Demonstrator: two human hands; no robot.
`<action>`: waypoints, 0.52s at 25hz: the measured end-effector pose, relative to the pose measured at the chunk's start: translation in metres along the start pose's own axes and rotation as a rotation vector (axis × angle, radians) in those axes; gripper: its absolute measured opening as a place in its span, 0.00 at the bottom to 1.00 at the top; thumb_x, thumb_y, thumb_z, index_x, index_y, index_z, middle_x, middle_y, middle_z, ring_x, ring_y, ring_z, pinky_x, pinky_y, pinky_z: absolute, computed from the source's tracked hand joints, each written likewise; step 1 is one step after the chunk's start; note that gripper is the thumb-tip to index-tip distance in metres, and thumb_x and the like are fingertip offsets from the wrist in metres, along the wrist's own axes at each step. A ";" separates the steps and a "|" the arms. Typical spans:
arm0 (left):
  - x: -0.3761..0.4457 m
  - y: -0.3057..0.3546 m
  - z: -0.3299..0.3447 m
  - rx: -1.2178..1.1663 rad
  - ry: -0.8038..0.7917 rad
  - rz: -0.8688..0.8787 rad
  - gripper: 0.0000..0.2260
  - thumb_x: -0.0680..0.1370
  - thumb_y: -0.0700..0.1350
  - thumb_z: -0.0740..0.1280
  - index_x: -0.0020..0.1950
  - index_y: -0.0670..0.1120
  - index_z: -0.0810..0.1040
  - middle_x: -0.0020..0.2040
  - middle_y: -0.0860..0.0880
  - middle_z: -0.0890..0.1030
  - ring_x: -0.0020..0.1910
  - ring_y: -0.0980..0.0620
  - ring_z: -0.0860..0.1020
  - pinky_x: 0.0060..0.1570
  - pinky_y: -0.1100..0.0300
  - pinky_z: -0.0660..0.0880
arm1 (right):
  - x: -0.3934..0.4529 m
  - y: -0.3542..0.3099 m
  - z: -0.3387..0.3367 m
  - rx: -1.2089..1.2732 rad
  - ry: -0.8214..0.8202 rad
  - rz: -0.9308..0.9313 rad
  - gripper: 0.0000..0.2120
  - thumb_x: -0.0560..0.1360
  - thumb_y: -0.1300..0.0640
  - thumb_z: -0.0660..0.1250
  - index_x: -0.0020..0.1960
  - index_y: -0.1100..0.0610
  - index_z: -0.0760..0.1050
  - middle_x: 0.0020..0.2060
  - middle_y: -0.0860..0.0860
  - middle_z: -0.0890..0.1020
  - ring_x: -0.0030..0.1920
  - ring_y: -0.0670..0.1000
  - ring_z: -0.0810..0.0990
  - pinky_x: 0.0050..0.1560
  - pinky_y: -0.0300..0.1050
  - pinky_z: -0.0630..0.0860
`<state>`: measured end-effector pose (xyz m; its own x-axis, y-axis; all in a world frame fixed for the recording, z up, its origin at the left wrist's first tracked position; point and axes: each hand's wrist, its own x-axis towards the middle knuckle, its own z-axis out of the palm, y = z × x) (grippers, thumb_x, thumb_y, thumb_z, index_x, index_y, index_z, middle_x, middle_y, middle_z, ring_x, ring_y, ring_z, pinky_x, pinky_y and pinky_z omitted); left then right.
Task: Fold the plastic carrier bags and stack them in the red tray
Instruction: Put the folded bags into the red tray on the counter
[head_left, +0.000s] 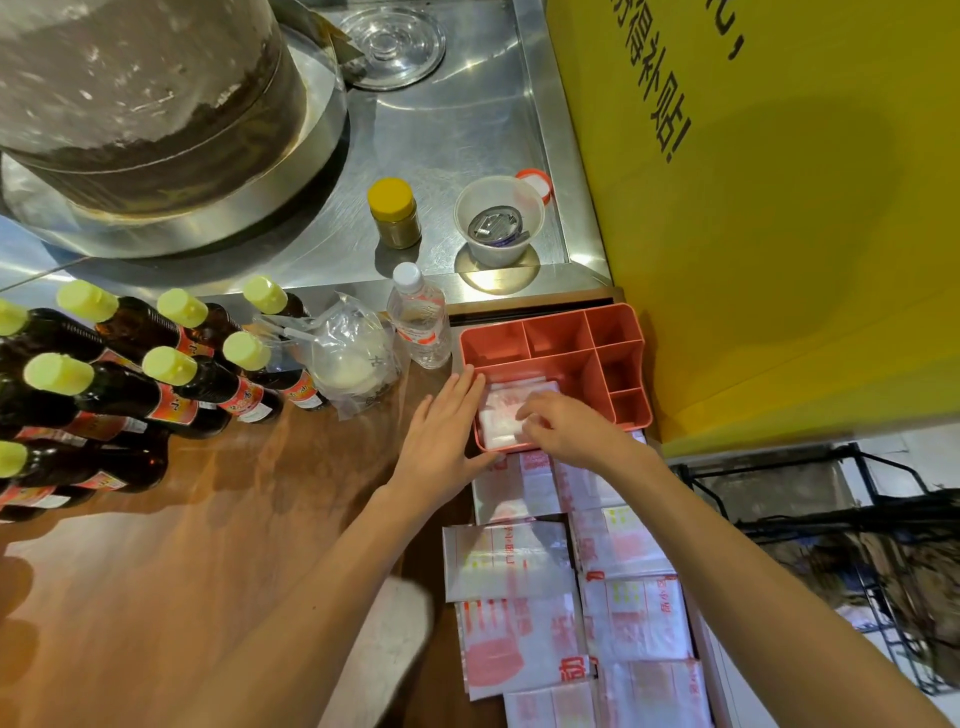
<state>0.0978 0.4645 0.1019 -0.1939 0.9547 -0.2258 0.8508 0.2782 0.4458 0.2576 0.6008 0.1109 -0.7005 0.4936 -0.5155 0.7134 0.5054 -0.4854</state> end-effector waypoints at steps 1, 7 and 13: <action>0.000 0.000 0.000 0.006 -0.002 0.000 0.45 0.76 0.61 0.70 0.82 0.50 0.47 0.82 0.53 0.45 0.81 0.54 0.45 0.77 0.49 0.48 | 0.002 0.001 0.000 0.013 -0.110 0.006 0.16 0.83 0.52 0.57 0.63 0.57 0.78 0.64 0.54 0.76 0.64 0.59 0.76 0.63 0.55 0.73; 0.002 0.005 -0.001 -0.021 -0.057 -0.046 0.46 0.76 0.60 0.70 0.82 0.51 0.43 0.82 0.53 0.41 0.81 0.52 0.43 0.77 0.46 0.49 | 0.014 -0.014 0.001 -0.087 -0.340 0.184 0.27 0.85 0.44 0.46 0.80 0.53 0.60 0.79 0.55 0.61 0.78 0.57 0.61 0.76 0.57 0.60; 0.001 0.007 -0.011 0.041 -0.153 -0.044 0.45 0.76 0.58 0.71 0.82 0.53 0.44 0.82 0.52 0.40 0.81 0.48 0.41 0.78 0.42 0.52 | -0.019 -0.005 -0.006 0.150 0.011 0.056 0.18 0.83 0.49 0.58 0.70 0.53 0.74 0.70 0.54 0.76 0.68 0.54 0.74 0.68 0.52 0.70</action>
<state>0.0985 0.4682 0.1141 -0.1576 0.9136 -0.3748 0.8628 0.3120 0.3979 0.2676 0.5931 0.1274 -0.6590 0.5263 -0.5373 0.7459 0.3659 -0.5565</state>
